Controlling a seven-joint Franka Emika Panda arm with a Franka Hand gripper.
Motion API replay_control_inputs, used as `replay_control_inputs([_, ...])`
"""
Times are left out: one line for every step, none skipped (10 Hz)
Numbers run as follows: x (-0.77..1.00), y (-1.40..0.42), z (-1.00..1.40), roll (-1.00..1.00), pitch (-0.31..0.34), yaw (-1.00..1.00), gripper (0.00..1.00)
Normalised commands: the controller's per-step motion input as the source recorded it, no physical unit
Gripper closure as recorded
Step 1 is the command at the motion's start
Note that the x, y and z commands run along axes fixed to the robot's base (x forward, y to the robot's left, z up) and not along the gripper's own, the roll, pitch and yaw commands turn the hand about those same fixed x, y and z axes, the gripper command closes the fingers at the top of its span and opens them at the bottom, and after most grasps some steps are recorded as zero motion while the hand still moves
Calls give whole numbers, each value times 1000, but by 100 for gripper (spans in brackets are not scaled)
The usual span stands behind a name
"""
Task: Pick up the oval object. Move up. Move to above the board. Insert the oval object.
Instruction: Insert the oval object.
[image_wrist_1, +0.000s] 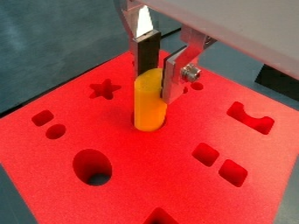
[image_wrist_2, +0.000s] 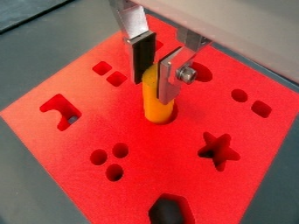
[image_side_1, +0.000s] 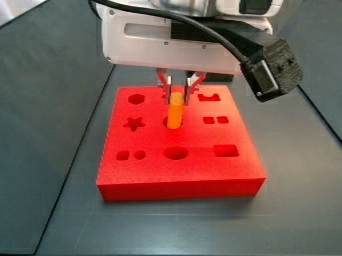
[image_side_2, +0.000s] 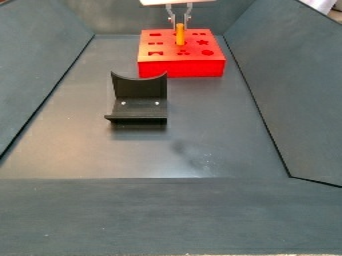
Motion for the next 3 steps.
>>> replay_control_inputs([0,0,-460,-47,-206,0,100])
replay_control_inputs([0,0,0,-10,-10,0,100])
replay_control_inputs([0,0,0,0,0,0,100])
